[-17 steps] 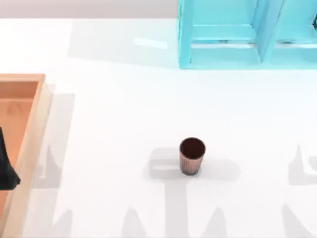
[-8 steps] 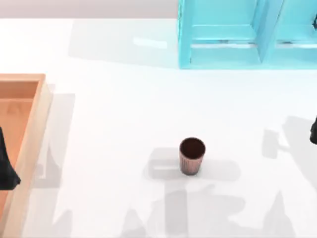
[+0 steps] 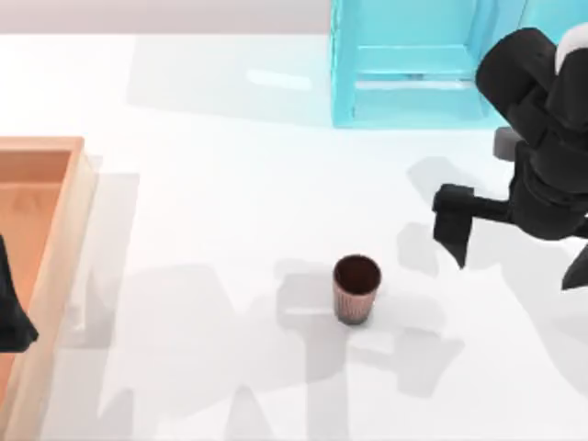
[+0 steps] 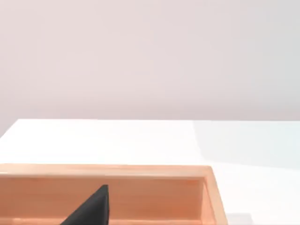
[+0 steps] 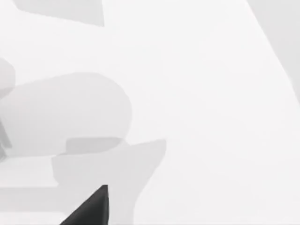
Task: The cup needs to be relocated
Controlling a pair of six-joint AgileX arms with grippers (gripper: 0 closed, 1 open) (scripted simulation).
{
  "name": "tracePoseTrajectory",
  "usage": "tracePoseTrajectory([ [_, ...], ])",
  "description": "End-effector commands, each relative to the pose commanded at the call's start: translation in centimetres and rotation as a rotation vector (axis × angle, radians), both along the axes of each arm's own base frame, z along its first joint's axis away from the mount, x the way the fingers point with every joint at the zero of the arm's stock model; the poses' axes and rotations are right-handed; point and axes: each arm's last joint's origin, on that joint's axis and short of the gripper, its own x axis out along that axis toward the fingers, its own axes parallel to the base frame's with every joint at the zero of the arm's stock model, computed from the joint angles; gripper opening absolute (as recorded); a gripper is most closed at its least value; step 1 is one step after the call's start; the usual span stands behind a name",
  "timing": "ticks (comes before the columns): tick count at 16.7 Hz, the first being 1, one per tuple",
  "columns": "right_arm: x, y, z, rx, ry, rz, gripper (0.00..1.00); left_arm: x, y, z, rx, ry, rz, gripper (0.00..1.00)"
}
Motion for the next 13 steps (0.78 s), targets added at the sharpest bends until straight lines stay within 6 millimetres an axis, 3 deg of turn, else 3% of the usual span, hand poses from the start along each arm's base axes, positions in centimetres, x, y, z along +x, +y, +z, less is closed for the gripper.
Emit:
tracePoseTrajectory([
  [3,1.6,4.2,0.9,-0.020,0.052,0.069,1.00,0.0,0.0,0.0,0.000,0.000,0.000,1.00],
  [7,2.2,9.0,2.7,-0.017,0.050,0.172,1.00,0.0,0.0,0.0,0.000,0.000,0.000,1.00],
  [10,2.1,11.0,3.8,-0.005,0.029,0.230,1.00,0.0,0.0,0.0,0.000,0.000,0.000,1.00],
  [13,2.0,11.5,4.2,-0.001,0.020,0.243,1.00,0.0,0.0,0.0,0.000,0.000,0.000,1.00],
])
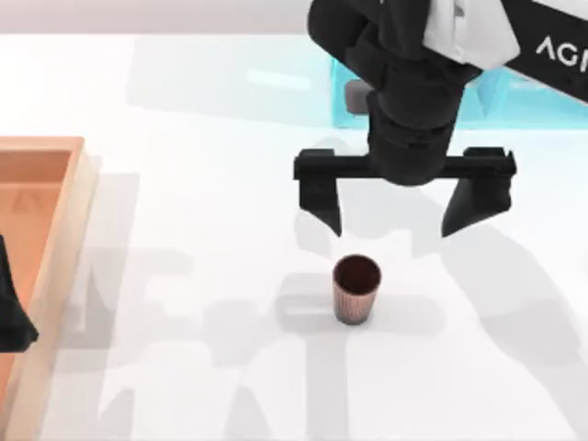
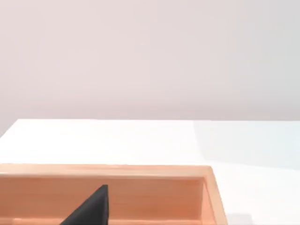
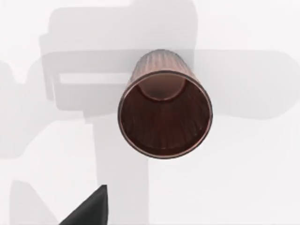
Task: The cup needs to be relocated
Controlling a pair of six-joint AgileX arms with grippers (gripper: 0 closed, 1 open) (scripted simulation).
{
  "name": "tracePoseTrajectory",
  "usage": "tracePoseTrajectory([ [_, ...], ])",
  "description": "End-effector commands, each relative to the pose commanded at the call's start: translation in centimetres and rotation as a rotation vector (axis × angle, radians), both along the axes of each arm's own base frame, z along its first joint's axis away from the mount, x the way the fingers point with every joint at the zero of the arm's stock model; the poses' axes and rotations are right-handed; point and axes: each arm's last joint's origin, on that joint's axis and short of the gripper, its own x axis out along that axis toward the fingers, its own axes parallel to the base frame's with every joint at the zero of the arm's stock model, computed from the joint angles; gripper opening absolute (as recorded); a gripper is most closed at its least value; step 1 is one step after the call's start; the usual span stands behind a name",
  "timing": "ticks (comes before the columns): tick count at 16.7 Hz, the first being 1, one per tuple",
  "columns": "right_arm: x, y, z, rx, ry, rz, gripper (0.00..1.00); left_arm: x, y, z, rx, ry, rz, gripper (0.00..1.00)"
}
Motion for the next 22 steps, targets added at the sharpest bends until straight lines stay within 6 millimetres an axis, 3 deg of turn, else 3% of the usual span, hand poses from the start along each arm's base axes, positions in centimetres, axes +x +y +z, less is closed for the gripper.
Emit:
tracePoseTrajectory([
  [5,0.1,-0.1,-0.4,0.001,-0.001,-0.002,1.00,0.0,0.0,0.0,0.000,0.000,0.000,1.00],
  [13,0.1,0.1,-9.1,0.003,-0.004,0.000,1.00,0.0,0.0,0.0,0.000,0.000,0.000,1.00],
  [18,0.0,0.0,-10.0,0.000,0.000,0.000,1.00,0.0,0.0,0.0,0.000,0.000,0.000,1.00],
  [22,0.0,0.0,-10.0,0.000,0.000,0.000,0.70,0.0,0.0,0.0,0.000,0.000,0.000,1.00],
])
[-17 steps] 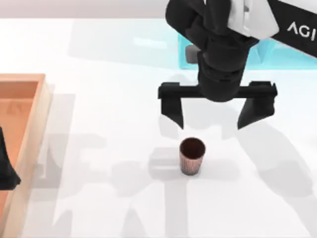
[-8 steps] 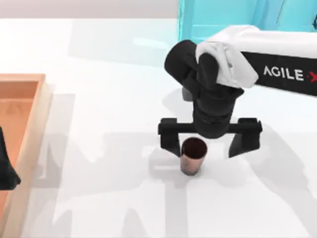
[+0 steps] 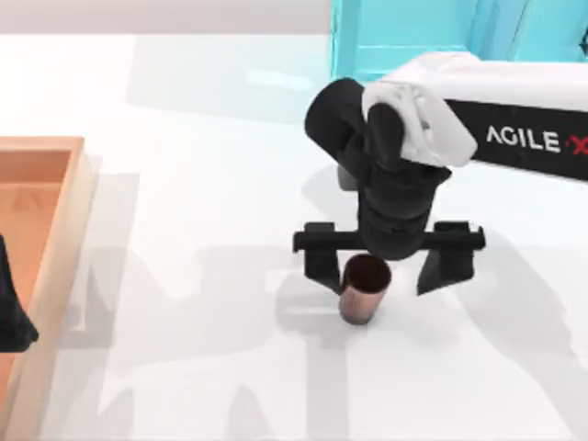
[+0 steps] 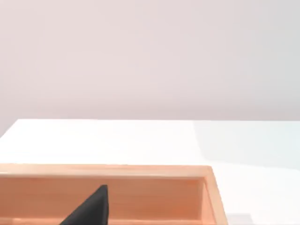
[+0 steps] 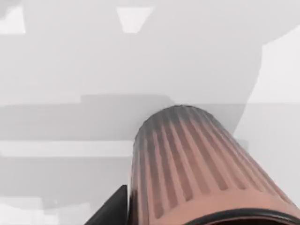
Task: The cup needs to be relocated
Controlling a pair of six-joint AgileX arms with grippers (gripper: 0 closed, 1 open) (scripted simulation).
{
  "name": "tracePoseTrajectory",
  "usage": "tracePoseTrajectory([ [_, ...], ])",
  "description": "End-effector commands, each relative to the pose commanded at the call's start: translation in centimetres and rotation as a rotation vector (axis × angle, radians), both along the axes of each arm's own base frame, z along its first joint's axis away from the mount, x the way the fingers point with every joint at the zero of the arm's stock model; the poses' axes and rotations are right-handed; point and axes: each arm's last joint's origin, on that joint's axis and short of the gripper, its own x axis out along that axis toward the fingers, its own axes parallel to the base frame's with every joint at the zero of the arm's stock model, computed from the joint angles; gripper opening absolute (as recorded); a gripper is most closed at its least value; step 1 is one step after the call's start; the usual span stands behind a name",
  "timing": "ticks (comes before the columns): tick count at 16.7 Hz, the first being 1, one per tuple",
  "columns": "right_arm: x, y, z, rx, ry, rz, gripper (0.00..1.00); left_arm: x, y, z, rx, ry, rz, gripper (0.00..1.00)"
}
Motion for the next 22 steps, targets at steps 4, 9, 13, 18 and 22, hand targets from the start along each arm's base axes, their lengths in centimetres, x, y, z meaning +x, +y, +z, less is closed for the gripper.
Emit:
tracePoseTrajectory([
  [4,0.0,0.0,0.0,0.000,0.000,0.000,0.40,0.0,0.0,0.0,0.000,0.000,0.000,1.00],
  [9,0.0,0.0,0.0,0.000,0.000,0.000,0.02,0.0,0.0,0.0,0.000,0.000,0.000,1.00],
  [13,0.0,0.0,0.0,0.000,0.000,0.000,0.00,0.0,0.0,0.0,0.000,0.000,0.000,1.00],
  [18,0.0,-0.1,0.1,0.000,-0.001,-0.003,0.00,0.0,0.0,0.0,0.000,0.000,0.000,1.00],
  [22,1.1,-2.8,0.9,-0.003,-0.005,-0.004,0.00,0.0,0.0,0.0,0.000,0.000,0.000,1.00],
])
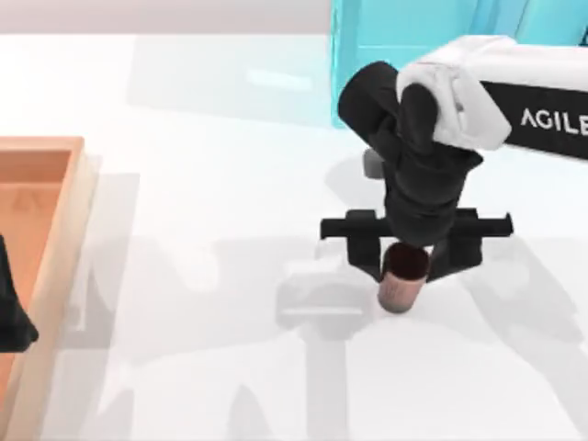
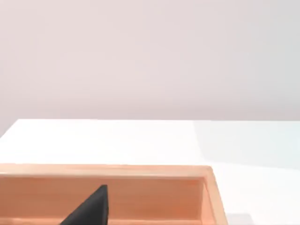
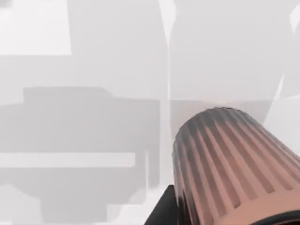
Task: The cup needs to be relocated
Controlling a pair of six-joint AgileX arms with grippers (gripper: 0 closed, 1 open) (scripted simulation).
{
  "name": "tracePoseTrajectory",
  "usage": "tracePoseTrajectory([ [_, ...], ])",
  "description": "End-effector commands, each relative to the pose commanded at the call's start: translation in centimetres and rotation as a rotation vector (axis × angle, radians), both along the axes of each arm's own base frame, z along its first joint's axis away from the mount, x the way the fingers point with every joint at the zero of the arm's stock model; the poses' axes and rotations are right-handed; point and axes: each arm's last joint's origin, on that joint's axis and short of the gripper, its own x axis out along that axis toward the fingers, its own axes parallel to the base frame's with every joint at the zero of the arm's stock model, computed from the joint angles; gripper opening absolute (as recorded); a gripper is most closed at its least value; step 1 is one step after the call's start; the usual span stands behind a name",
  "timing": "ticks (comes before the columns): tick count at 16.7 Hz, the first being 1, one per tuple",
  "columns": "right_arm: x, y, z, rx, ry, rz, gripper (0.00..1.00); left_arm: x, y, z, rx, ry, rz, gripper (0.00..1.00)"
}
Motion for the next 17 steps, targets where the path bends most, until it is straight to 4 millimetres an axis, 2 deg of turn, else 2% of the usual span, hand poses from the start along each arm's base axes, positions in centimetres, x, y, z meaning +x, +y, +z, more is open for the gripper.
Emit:
tracePoseTrajectory([
  [2,1.0,-3.5,1.1,-0.004,-0.005,0.002,0.00,0.0,0.0,0.0,0.000,0.000,0.000,1.00],
  [5,1.8,-10.6,2.7,-0.018,-0.004,0.005,0.00,0.0,0.0,0.0,0.000,0.000,0.000,1.00],
  [8,1.0,-18.0,4.3,-0.032,0.000,0.006,0.00,0.0,0.0,0.0,0.000,0.000,0.000,1.00],
  [10,-0.2,-21.5,5.2,-0.038,-0.005,0.005,0.00,0.0,0.0,0.0,0.000,0.000,0.000,1.00],
  [13,-1.5,-23.9,6.1,-0.044,-0.016,0.004,0.00,0.0,0.0,0.0,0.000,0.000,0.000,1.00],
  [17,-1.5,-23.9,6.1,-0.044,-0.018,0.005,0.00,0.0,0.0,0.0,0.000,0.000,0.000,1.00],
])
